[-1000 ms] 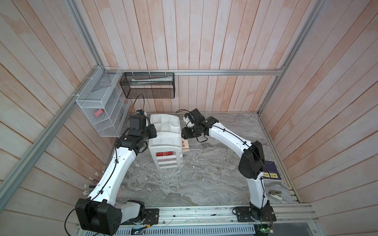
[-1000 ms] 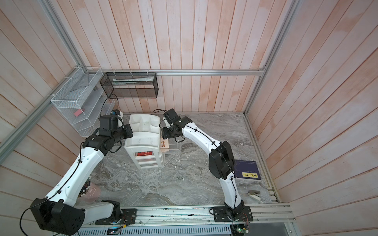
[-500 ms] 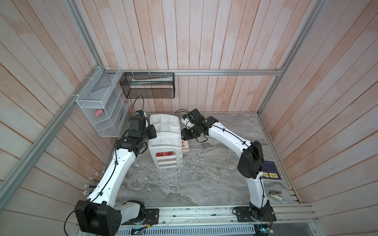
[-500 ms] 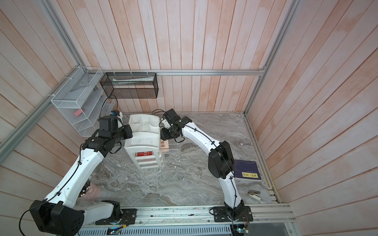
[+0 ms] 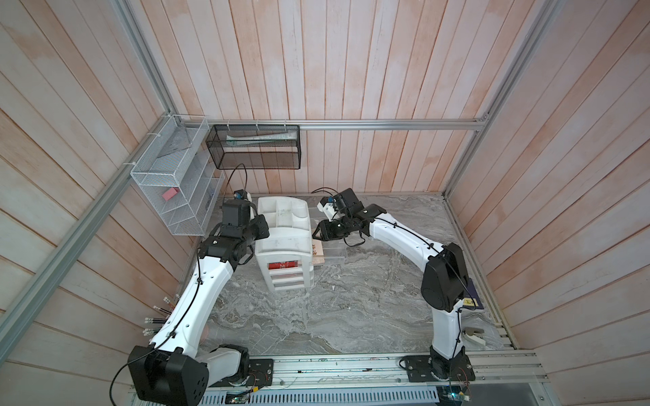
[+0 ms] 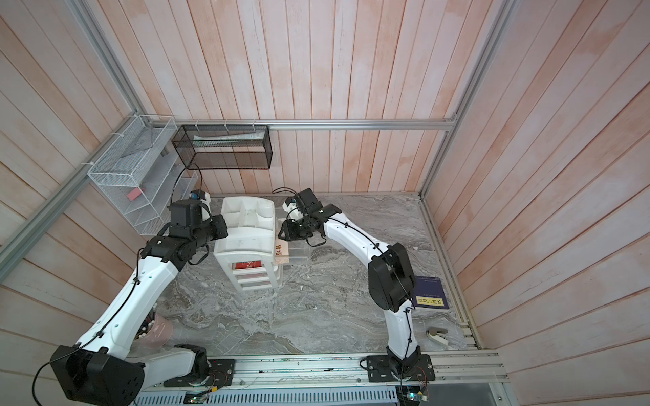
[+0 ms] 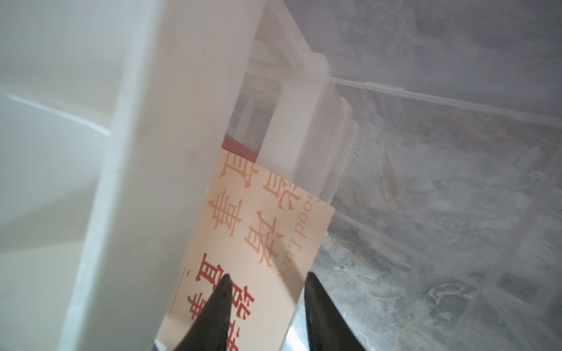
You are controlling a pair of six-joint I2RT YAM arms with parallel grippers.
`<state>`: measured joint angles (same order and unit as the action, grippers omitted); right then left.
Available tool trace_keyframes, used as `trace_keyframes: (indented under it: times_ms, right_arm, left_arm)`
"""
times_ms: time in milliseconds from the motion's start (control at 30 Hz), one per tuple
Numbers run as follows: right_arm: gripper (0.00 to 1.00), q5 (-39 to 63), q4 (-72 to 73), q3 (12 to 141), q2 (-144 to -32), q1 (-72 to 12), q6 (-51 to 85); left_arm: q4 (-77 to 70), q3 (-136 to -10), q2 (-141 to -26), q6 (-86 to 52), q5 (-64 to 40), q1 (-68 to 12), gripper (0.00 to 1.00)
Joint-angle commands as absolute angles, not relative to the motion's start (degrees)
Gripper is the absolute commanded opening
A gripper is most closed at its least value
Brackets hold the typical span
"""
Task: Take the postcards out of the drawer
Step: Pick up the postcard from the drawer.
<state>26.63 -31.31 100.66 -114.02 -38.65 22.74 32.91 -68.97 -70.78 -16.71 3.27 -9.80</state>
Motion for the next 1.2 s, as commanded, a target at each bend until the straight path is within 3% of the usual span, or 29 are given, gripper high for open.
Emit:
trace_keyframes:
  times_ms: [0, 300, 867, 1167]
  right_arm:
    - [0.40, 35.1, -24.3, 96.1, -111.9, -37.8, 25.9]
    - [0.39, 39.7, -19.4, 93.2, -110.5, -37.0, 27.7]
    - [0.31, 36.1, -23.0, 94.5, -112.0, -37.1, 26.7]
    - [0.16, 36.4, -23.3, 95.2, -111.9, -37.2, 26.3]
  left_arm:
    - [31.4, -67.8, -70.1, -14.0, 2.3, -9.9, 0.00]
    - [31.5, -67.9, -70.1, -14.1, 2.0, -9.9, 0.00]
    - [31.1, -67.4, -69.6, -13.9, 1.7, -10.0, 0.00]
    - [31.3, -67.4, -69.3, -13.8, 2.0, -9.9, 0.00]
